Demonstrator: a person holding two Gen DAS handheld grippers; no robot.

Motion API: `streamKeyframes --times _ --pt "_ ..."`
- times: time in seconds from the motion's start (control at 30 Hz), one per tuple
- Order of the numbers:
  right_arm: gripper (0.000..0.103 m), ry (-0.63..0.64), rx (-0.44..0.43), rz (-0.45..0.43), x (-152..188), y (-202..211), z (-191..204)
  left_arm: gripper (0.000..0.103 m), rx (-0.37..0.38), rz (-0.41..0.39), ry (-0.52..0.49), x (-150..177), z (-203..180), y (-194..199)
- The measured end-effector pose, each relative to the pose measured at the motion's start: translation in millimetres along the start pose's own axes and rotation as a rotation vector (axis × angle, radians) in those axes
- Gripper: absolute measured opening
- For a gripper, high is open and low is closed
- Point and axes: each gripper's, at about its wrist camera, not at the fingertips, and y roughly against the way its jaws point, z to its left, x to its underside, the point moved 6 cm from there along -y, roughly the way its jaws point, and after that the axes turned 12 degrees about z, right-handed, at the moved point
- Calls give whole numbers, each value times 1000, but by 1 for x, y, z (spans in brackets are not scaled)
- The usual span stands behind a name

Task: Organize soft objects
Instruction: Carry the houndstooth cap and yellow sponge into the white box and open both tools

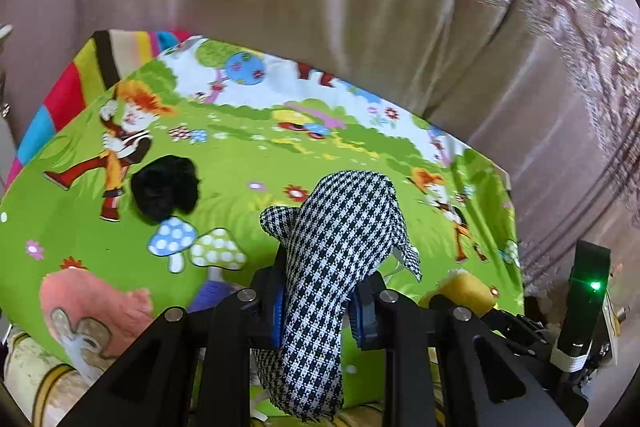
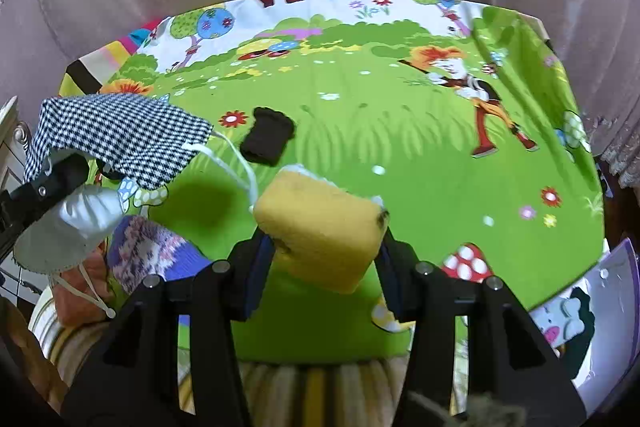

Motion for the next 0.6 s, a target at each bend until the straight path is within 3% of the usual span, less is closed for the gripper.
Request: streamKeyframes --times 0.6 --pt "52 -148 41 -44 49 52 -115 25 118 95 -195 52 -120 -11"
